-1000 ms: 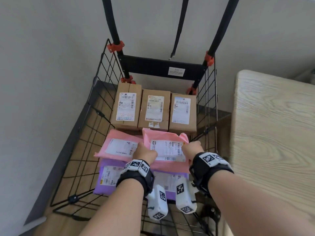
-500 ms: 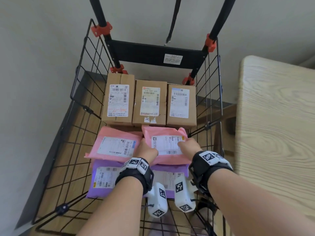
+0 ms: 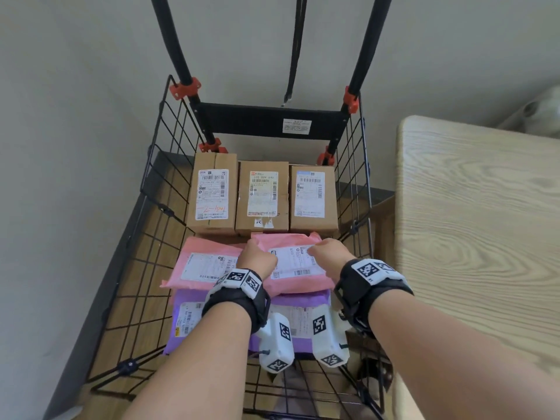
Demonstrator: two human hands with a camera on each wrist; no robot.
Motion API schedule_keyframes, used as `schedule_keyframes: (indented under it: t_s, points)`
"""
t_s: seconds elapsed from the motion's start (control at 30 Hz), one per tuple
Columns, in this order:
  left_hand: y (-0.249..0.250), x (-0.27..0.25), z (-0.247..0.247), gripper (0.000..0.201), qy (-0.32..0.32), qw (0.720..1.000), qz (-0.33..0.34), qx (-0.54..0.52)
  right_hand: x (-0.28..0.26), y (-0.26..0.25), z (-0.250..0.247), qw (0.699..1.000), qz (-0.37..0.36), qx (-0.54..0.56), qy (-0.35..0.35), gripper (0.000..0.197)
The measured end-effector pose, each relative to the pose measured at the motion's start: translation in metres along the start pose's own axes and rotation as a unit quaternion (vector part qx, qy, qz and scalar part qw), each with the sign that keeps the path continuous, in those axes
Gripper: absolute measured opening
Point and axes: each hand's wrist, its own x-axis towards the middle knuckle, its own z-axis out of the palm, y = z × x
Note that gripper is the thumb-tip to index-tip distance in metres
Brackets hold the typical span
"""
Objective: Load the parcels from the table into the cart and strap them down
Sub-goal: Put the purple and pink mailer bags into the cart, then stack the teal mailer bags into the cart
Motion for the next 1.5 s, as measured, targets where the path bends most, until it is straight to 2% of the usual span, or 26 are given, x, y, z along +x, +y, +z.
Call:
schedule_keyframes:
  t_s: [0.1,0.17,0.3,0.33,0.53,0.63,0.8,1.0,1.2,1.5]
  points:
    - [0.019,-0.019,-0.011,0.062,0.001,0.999,0.031,0.017,-0.022,-0.011,-0.013,0.999,-0.033,0.001,0.002,0.033]
    - [0.034,-0.032,-0.015,0.056,0.001,0.998,0.053,0.028,-0.037,-0.015,-0.026,0.998,-0.056,-0.04,-0.003,0.03]
    - [0.068,-0.061,-0.016,0.022,0.004,0.992,0.105,0.063,-0.07,-0.016,-0.058,0.982,-0.134,-0.127,0.042,0.023]
    - [0.076,-0.069,-0.014,0.02,0.006,0.99,0.12,0.075,-0.08,-0.014,-0.066,0.977,-0.145,-0.147,0.056,0.023]
    - [0.122,-0.117,0.024,0.041,0.0,0.967,0.195,0.165,-0.123,0.02,-0.121,0.93,-0.167,-0.296,0.136,0.027]
    - [0.142,-0.143,0.048,0.044,0.015,0.939,0.241,0.246,-0.137,0.05,-0.152,0.918,-0.159,-0.327,0.156,0.03]
    - [0.172,-0.191,0.103,0.044,0.008,0.894,0.299,0.333,-0.158,0.11,-0.194,0.911,-0.155,-0.34,0.176,0.034]
    - [0.195,-0.245,0.191,0.047,-0.006,0.867,0.329,0.374,-0.187,0.202,-0.247,0.923,-0.121,-0.31,0.192,0.038]
    - [0.225,-0.298,0.283,0.047,-0.009,0.846,0.367,0.386,-0.217,0.288,-0.309,0.927,-0.093,-0.286,0.224,0.036]
    - [0.243,-0.356,0.394,0.044,-0.006,0.837,0.397,0.377,-0.254,0.389,-0.375,0.929,-0.066,-0.259,0.256,0.036]
